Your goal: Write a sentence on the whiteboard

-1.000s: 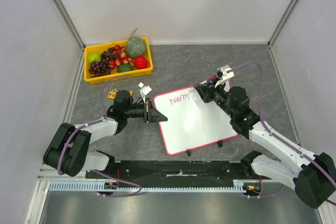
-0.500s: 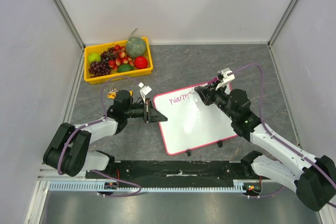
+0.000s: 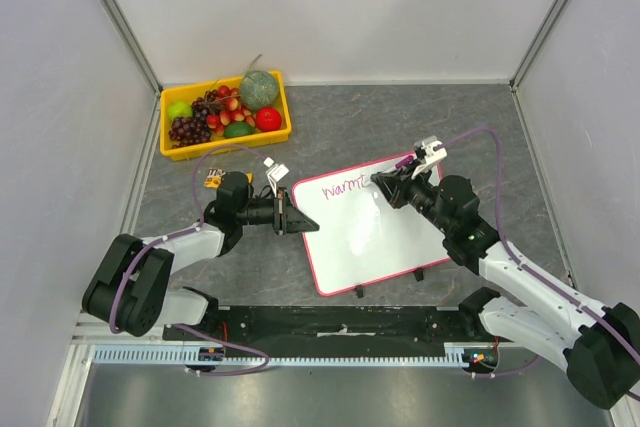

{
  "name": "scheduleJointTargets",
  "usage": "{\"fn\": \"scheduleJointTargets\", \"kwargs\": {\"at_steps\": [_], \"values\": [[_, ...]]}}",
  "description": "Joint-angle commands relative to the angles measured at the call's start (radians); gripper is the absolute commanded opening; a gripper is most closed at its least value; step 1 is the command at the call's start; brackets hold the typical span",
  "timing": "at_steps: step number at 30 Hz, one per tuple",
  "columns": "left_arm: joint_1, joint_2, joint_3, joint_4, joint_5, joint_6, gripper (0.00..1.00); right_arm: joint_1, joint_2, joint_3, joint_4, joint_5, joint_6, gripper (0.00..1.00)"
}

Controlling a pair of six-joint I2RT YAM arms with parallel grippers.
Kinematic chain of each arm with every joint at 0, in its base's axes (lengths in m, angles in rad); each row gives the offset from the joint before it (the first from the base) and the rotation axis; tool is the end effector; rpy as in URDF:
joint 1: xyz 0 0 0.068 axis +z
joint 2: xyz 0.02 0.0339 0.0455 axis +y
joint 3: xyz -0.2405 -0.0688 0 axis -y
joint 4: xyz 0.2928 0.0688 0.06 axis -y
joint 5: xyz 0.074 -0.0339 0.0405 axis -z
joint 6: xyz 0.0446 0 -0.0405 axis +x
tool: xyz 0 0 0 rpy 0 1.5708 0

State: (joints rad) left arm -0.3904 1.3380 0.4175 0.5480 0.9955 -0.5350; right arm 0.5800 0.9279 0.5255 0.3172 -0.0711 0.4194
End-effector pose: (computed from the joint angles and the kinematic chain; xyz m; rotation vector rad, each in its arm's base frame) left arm 0.2457 -0.1416 0.1150 0.5832 2.0054 -1.5489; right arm 0.2381 0.1598 0.2364 -0.1940 1.7101 0.8105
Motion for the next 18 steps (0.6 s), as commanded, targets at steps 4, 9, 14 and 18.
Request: {"fn": "scheduleJointTargets", "kwargs": {"at_steps": [4,9,14,18], "values": [[-0.015,0.007,-0.029,-0.039,-0.061,0.207,0.02,-0.003,-0.012,-0.007,-0.053,0.050,-0.018,0.00],[-0.016,0.007,-0.029,-0.037,-0.061,0.208,0.02,-0.002,0.003,0.030,-0.061,0.065,-0.022,0.00],[-0.018,0.006,-0.028,-0.037,-0.061,0.207,0.02,-0.003,0.008,0.059,-0.056,0.102,-0.025,0.00],[-0.016,0.004,-0.031,-0.039,-0.061,0.207,0.02,-0.002,0.009,0.082,-0.046,0.097,-0.027,0.00]]}}
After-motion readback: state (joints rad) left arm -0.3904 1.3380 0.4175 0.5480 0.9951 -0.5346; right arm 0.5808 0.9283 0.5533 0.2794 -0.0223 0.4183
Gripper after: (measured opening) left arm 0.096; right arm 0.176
